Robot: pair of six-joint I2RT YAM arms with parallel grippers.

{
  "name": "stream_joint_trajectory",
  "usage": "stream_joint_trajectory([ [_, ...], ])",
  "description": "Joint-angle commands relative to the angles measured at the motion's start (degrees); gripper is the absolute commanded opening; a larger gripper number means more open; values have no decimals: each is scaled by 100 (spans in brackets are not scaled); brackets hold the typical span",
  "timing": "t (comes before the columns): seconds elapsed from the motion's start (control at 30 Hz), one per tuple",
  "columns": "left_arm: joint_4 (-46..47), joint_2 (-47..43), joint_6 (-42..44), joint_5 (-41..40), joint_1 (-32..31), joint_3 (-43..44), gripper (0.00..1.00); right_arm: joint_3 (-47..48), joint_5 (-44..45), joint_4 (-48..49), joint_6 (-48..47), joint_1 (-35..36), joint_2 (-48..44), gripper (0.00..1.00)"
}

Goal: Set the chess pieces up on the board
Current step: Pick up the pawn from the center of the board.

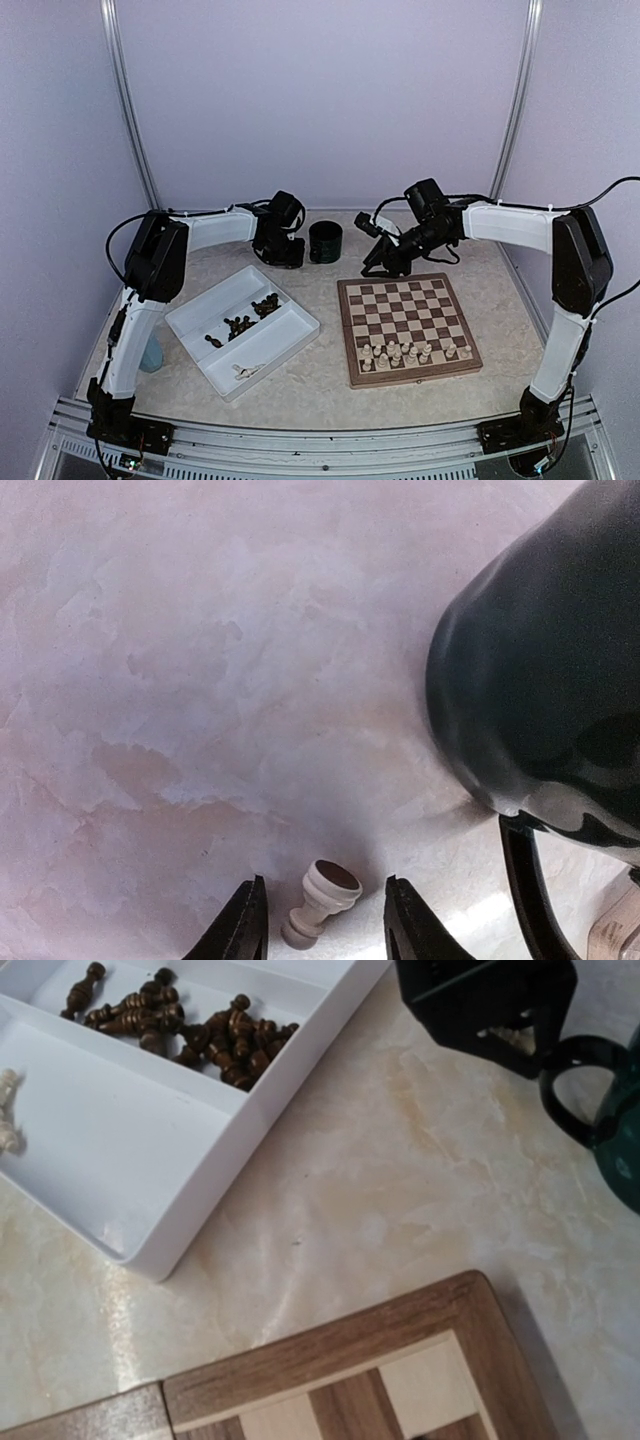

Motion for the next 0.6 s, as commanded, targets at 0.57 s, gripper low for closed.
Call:
stream_joint_trajectory([
  [0.57,-511,565,21,144,-7,316,31,44,-109,-50,26,-41,124,39],
])
